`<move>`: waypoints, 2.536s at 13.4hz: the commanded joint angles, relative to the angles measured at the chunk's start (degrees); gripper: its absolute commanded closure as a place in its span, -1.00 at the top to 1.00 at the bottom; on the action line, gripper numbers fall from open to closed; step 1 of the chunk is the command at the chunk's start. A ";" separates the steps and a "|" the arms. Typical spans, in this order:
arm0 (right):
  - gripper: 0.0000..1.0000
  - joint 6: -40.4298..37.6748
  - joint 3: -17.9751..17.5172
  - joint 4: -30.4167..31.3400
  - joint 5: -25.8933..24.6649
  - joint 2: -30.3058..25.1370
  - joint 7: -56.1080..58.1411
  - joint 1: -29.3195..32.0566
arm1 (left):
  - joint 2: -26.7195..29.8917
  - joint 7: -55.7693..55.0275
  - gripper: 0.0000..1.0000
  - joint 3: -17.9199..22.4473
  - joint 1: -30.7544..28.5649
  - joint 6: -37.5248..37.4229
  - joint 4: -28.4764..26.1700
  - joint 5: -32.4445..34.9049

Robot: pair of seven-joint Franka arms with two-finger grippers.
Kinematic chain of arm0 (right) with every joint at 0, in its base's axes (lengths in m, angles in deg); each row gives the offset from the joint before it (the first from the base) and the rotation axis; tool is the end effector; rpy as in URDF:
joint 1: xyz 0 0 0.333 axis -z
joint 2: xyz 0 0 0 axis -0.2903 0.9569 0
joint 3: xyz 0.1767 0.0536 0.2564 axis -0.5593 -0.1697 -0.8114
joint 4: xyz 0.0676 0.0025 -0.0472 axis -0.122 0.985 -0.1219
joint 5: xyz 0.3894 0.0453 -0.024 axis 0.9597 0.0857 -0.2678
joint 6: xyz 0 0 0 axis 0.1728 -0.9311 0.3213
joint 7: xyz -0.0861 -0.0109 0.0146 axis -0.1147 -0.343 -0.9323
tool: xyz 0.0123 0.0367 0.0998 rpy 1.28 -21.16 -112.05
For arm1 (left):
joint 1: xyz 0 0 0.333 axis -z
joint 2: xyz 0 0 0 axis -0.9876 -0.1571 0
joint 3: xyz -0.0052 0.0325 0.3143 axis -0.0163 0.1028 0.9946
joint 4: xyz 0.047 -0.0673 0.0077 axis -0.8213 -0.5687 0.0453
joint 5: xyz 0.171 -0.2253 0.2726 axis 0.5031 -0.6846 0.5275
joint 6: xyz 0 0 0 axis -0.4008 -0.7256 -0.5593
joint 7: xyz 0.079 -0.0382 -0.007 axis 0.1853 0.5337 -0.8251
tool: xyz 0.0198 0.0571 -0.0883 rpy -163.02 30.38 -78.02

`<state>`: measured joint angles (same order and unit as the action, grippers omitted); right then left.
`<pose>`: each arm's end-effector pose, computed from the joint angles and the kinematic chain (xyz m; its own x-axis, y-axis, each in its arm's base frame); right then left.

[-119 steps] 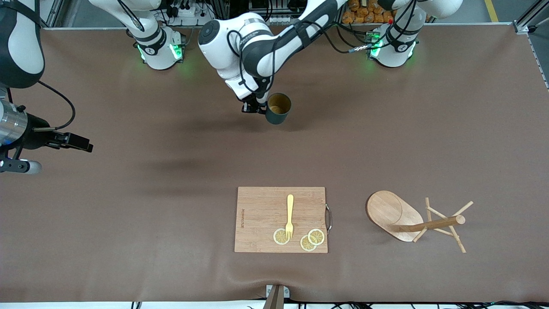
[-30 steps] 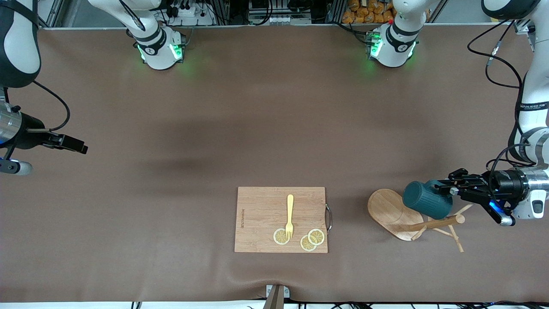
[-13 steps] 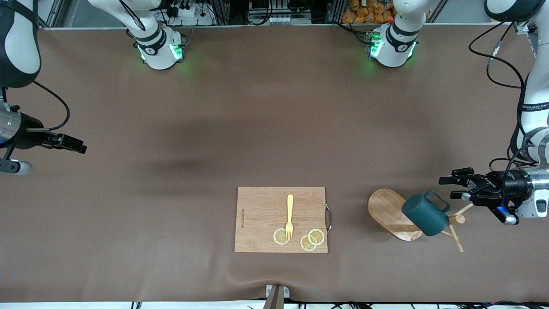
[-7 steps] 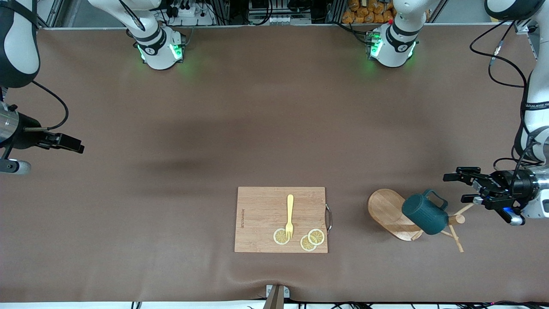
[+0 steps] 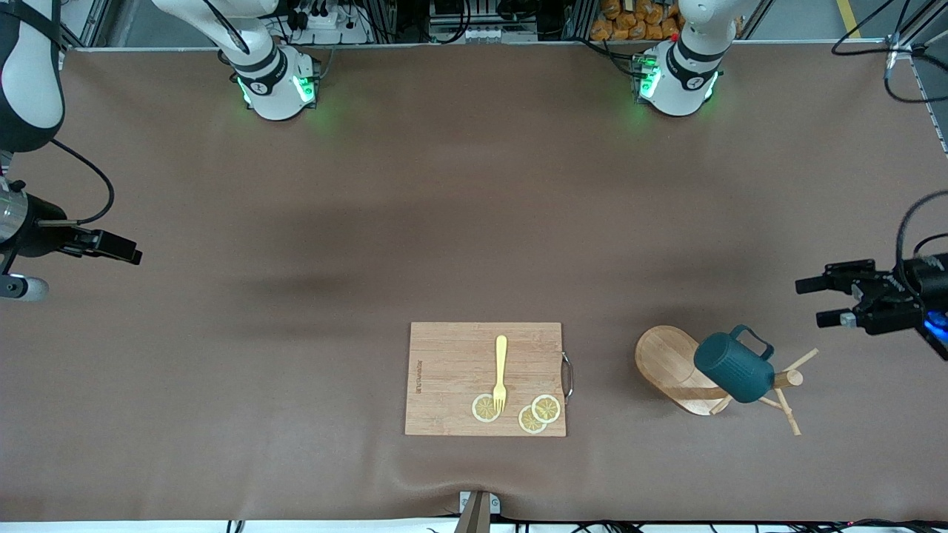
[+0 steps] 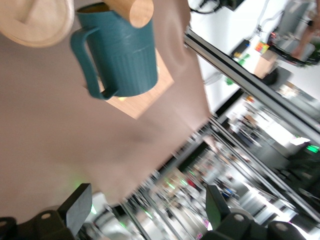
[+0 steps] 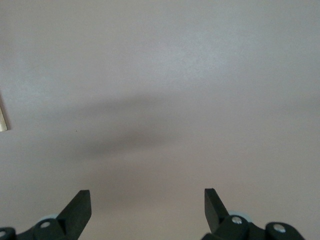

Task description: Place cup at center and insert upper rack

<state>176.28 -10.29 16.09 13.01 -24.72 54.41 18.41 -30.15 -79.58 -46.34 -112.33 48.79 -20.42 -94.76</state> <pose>0.6105 -0.0320 0.5438 0.9858 -0.1433 -0.0876 -0.1439 -0.9896 -0.0003 0.6591 0.0873 0.4818 0.7242 0.3930 -0.5666 0.6863 -0.3305 0.6479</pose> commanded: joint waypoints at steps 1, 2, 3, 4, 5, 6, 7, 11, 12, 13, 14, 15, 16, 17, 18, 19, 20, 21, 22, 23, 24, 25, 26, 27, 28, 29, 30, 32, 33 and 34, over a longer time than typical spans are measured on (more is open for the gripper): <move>1.00 -0.67 -0.61 0.17 -0.88 -0.68 0.45 0.58 | 11.50 -0.02 1.00 -0.45 1.65 4.22 -7.64 9.70; 1.00 -0.75 -0.61 0.17 -0.88 -0.68 0.36 0.58 | 14.40 -0.02 1.00 -0.62 2.79 4.93 -8.26 14.44; 1.00 -0.76 -0.61 0.17 -0.88 -0.68 0.36 0.49 | 16.51 -0.02 1.00 -1.06 3.85 5.19 -8.70 19.54; 1.00 -0.76 -0.61 0.17 -0.80 -0.68 0.36 0.49 | 18.19 -0.02 1.00 -1.93 4.38 5.20 -8.79 24.03; 1.00 -0.76 -0.61 0.17 -0.88 -0.68 0.36 0.49 | 19.86 -0.02 1.00 -3.68 4.47 5.11 -9.40 28.60; 1.00 -0.76 -0.61 0.25 -0.80 -0.68 0.45 0.49 | 22.05 0.07 1.00 -5.44 4.47 5.11 -10.28 33.51; 1.00 -0.67 -0.52 0.43 -0.62 -0.68 0.63 0.66 | 24.34 0.16 1.00 -7.29 4.47 5.11 -11.68 38.00; 1.00 -0.41 -0.52 0.26 -0.88 -0.68 0.54 0.58 | 31.03 0.34 1.00 -12.56 4.38 -0.58 -14.69 46.65; 1.00 -0.32 -0.52 0.26 -0.97 -0.68 0.71 0.58 | 31.04 0.08 1.00 -13.36 4.47 -2.43 -13.73 48.23; 1.00 -0.23 -0.43 0.26 -0.97 -0.85 0.80 0.49 | 30.52 0.07 1.00 -13.72 4.38 -3.58 -12.15 48.59; 1.00 -0.23 -0.43 0.26 -1.06 -0.85 0.80 0.32 | 29.81 0.16 1.00 -13.72 4.38 -4.81 -10.66 48.59; 1.00 -0.23 -0.43 0.26 -1.06 -0.85 0.63 0.23 | 28.76 0.16 1.00 -13.81 4.38 -5.00 -9.34 48.51; 1.00 -0.14 -0.34 0.34 -1.06 -0.85 0.63 0.23 | 28.67 0.25 1.00 -13.72 4.30 -5.17 -8.89 48.33; 1.00 -0.14 -0.34 0.34 -1.06 -0.85 0.89 0.23 | 28.40 0.34 1.00 -13.55 4.56 -5.70 -8.27 48.33; 1.00 -0.05 -0.25 0.34 -1.06 -0.85 1.07 0.23 | 27.71 0.34 1.00 -12.76 5.60 -6.40 -7.66 48.42; 1.00 -0.05 -0.17 0.43 -1.06 -0.85 1.07 0.23 | 27.09 0.68 1.00 -7.71 10.05 -6.93 -6.87 48.24; 1.00 -0.05 -0.17 0.52 -1.06 -0.85 1.07 0.23 | 27.26 0.77 1.00 -1.83 15.40 -7.02 -6.86 47.98; 1.00 0.03 -0.17 0.43 -1.06 -0.85 1.07 0.23 | 27.35 0.86 1.00 1.02 17.89 -7.11 -6.95 47.89; 1.00 -0.05 -0.17 0.43 -1.06 -0.77 1.07 0.23 | 27.43 1.12 1.00 2.00 18.79 -7.11 -6.86 47.89; 1.00 0.03 -0.17 0.43 -1.06 -0.77 1.07 0.31 | 27.35 1.74 1.00 3.32 21.23 -7.37 -6.95 48.24; 1.00 -0.05 0.18 0.43 -1.06 -0.77 1.07 0.23 | 27.00 1.92 1.00 7.25 25.17 -7.37 -6.95 48.68; 1.00 -0.05 0.36 0.43 -1.06 -0.77 1.07 0.14 | 26.56 1.92 1.00 9.98 28.35 -7.37 -7.04 48.68; 1.00 -0.05 0.36 0.34 -0.97 -0.77 0.98 0.14 | 25.60 1.92 1.00 10.45 28.99 -7.37 -7.12 48.68; 1.00 -0.05 0.36 0.34 -0.97 -0.77 0.54 -0.12 | 25.15 2.18 1.00 10.54 29.25 -7.20 -7.21 49.03; 1.00 -0.05 0.36 0.34 -0.97 -0.77 0.54 -0.30 | 24.37 3.75 1.00 10.54 29.87 -7.20 -7.04 51.12; 1.00 -0.05 0.36 0.34 -0.97 -0.85 0.63 -0.30 | 24.27 7.42 1.00 10.54 30.31 -7.11 -6.95 53.93; 1.00 -0.05 0.36 0.34 -0.97 -0.85 0.63 -0.30 | 24.27 10.24 1.00 10.62 30.22 -7.02 -6.95 54.21; 1.00 -0.05 0.36 0.34 -1.06 -0.85 0.72 -0.30 | 24.27 14.03 1.00 11.67 29.78 -6.93 -6.86 54.13; 1.00 0.03 0.36 0.34 -0.97 -0.85 0.72 -0.21 | 24.27 15.79 1.00 12.55 29.78 -6.93 -6.86 54.04; 1.00 0.04 0.36 0.34 -0.97 -0.77 0.72 -0.21 | 24.36 17.20 1.00 12.91 29.78 -6.93 -6.77 54.04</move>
<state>176.21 -9.96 16.11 12.92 -24.72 54.79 18.34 -5.79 -65.72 -34.74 -82.99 42.57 -28.42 -41.86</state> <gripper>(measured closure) 0.000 0.000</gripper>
